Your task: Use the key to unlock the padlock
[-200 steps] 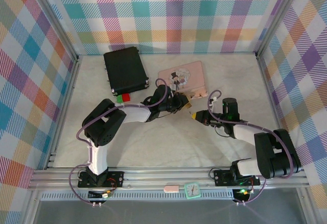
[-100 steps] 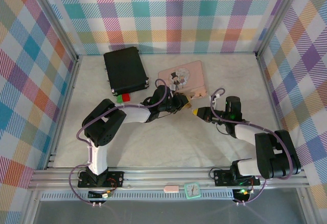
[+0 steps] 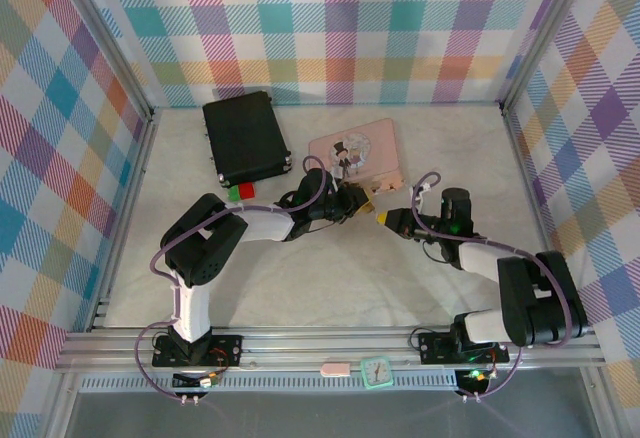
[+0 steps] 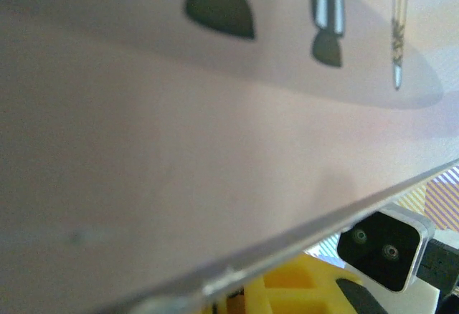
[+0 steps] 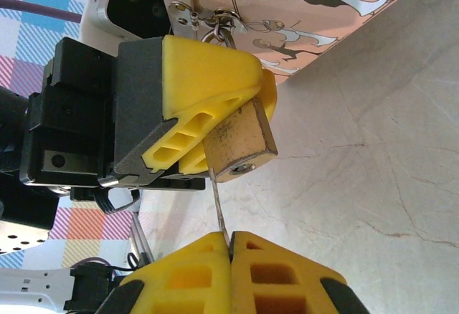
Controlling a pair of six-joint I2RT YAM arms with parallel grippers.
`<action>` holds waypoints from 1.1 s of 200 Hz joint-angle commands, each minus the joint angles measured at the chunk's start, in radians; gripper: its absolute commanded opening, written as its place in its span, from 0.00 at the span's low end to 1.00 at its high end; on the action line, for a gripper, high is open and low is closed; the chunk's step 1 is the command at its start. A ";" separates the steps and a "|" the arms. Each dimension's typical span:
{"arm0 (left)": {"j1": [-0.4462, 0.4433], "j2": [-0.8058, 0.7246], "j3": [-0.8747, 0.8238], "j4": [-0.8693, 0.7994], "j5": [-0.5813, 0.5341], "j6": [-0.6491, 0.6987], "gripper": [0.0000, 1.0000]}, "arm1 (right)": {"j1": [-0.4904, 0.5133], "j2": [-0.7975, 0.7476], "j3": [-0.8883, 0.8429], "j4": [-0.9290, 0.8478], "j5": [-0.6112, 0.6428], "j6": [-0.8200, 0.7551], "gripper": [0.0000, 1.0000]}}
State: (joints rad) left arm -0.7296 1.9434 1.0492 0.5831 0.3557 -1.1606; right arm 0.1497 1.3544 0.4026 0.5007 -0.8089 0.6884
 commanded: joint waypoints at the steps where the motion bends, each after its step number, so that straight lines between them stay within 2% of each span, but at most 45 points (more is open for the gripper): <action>1: 0.009 -0.043 -0.003 0.112 0.023 -0.023 0.00 | -0.005 -0.040 -0.010 -0.070 0.032 -0.049 0.00; 220: -0.011 -0.033 0.012 0.142 0.023 -0.045 0.00 | 0.040 0.052 0.020 0.109 0.024 0.045 0.00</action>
State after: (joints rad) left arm -0.7315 1.9434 1.0492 0.6140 0.3550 -1.1900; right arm 0.1837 1.3972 0.4019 0.5575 -0.7677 0.7200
